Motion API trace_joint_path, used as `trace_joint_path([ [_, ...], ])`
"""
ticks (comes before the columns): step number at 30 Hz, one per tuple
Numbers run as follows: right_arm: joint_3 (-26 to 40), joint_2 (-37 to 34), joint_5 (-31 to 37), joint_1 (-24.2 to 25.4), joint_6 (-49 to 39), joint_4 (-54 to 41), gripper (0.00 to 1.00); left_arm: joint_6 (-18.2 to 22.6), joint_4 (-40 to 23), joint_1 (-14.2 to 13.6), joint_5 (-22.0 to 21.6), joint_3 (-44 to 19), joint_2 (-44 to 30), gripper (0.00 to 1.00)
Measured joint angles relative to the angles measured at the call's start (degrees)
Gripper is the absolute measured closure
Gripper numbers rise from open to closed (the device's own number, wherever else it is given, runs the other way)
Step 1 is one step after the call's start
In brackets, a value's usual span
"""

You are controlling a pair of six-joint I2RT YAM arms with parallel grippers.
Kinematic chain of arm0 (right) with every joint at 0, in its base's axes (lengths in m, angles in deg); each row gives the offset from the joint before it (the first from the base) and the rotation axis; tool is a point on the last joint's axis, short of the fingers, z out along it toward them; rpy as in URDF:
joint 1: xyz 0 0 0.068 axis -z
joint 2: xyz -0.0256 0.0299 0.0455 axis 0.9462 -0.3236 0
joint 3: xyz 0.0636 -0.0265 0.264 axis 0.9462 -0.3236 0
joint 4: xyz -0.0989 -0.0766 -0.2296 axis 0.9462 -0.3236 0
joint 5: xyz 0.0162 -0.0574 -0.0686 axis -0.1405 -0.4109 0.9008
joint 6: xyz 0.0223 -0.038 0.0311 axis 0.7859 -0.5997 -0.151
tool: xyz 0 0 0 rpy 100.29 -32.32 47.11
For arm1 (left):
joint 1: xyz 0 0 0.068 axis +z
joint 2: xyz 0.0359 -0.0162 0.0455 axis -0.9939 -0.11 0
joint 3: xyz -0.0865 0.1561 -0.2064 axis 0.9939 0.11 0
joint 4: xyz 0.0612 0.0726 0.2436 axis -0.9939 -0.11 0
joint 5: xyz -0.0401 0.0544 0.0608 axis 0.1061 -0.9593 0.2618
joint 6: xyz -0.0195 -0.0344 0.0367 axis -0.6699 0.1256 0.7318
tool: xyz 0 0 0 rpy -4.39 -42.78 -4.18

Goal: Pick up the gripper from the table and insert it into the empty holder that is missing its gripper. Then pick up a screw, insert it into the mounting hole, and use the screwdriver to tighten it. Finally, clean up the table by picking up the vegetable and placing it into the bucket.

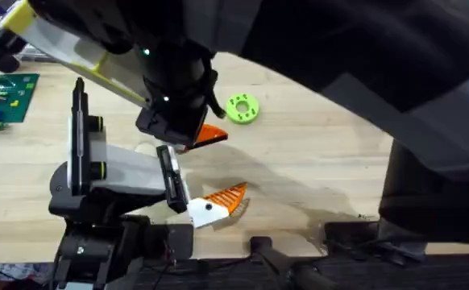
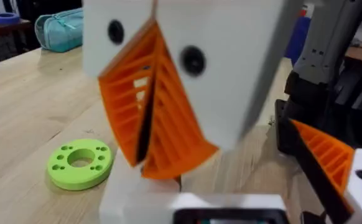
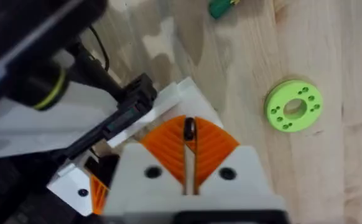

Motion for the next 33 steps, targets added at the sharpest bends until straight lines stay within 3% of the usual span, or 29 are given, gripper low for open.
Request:
trace_joint_path([
  [5,0.0,0.0,1.0,0.2,-0.1,-0.6,0.258,0.0,-0.3,0.0,-0.1,0.0,0.0,0.011],
  [8,0.0,0.0,1.7,0.8,-0.6,-0.6,0.089,-0.2,-0.6,0.0,-0.2,0.0,0.0,0.011],
  [13,0.0,0.0,2.2,0.9,-0.9,-0.6,0.008,-0.4,-0.7,0.0,-0.2,0.0,0.0,0.011],
  [33,0.1,0.0,1.7,1.4,-0.7,-0.6,0.006,-0.5,-0.6,0.0,-0.5,0.0,0.0,0.011],
])
